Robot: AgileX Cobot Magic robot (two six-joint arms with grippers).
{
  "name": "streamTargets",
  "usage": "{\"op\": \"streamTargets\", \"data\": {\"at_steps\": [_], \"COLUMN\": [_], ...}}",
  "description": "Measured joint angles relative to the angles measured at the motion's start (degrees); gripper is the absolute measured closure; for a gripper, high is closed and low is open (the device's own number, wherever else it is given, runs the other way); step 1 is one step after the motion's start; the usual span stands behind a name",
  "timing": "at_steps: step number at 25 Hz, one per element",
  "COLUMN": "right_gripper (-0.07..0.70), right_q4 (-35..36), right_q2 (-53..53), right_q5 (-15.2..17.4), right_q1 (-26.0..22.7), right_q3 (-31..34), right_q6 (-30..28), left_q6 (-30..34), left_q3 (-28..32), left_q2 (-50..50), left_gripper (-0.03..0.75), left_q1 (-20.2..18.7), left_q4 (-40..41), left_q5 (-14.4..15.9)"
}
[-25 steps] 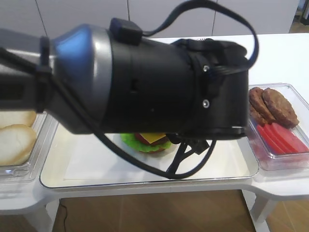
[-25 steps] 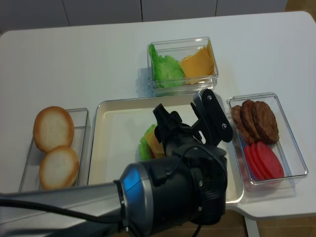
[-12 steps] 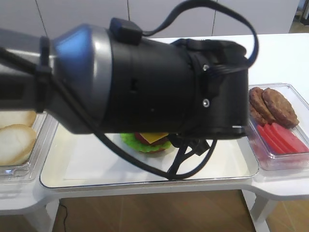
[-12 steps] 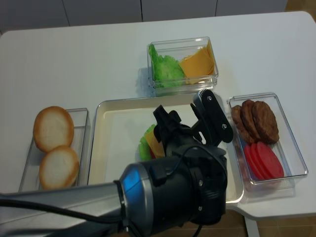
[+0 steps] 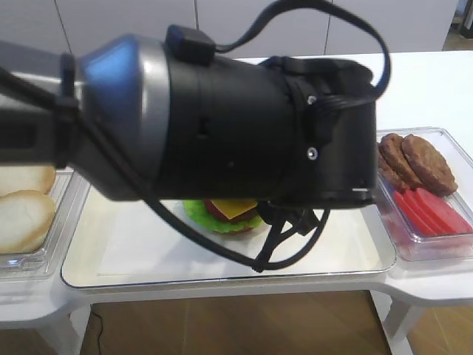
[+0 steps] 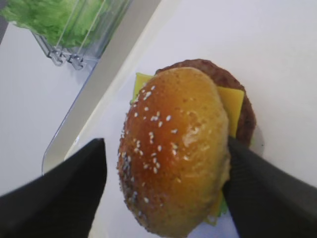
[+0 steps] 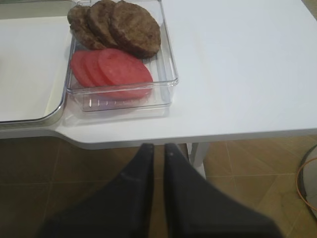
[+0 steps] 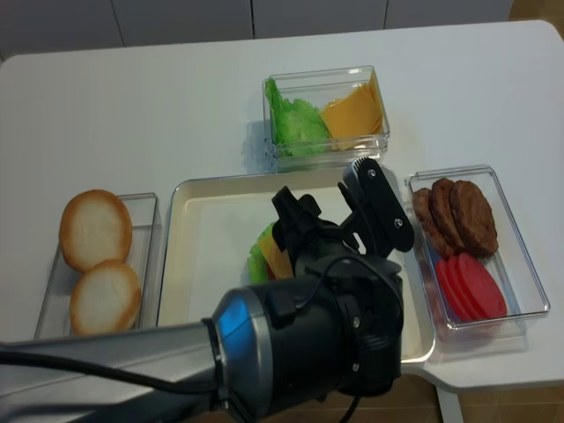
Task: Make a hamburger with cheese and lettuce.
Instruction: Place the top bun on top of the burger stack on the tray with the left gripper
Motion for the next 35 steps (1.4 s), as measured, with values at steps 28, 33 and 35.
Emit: {"op": "streamTargets", "data": {"at_steps": [28,33,35], "right_gripper": [0.622,0.622,0.622], "right_q4": [0.0,0.0,0.0], "right_q2": [0.0,0.0,0.0], "right_q5": [0.0,0.0,0.0], "right_q1": [0.0,0.0,0.0], "right_q3": [0.0,0.0,0.0], "right_q6": [-0.1,-0.1,-0.1], "left_q6": [-0.5,-0.6,-0.6], "left_q3": [0.0,0.0,0.0], "left_q2": [0.0,0.0,0.0], "left_gripper": [0.129,0.115,0.114], "left_q1": [1.1,1.3,1.5], "left_q4": [-0.1,-0.2,-0.4], "left_q5": [-2.7,-3.4,-3.4]}}
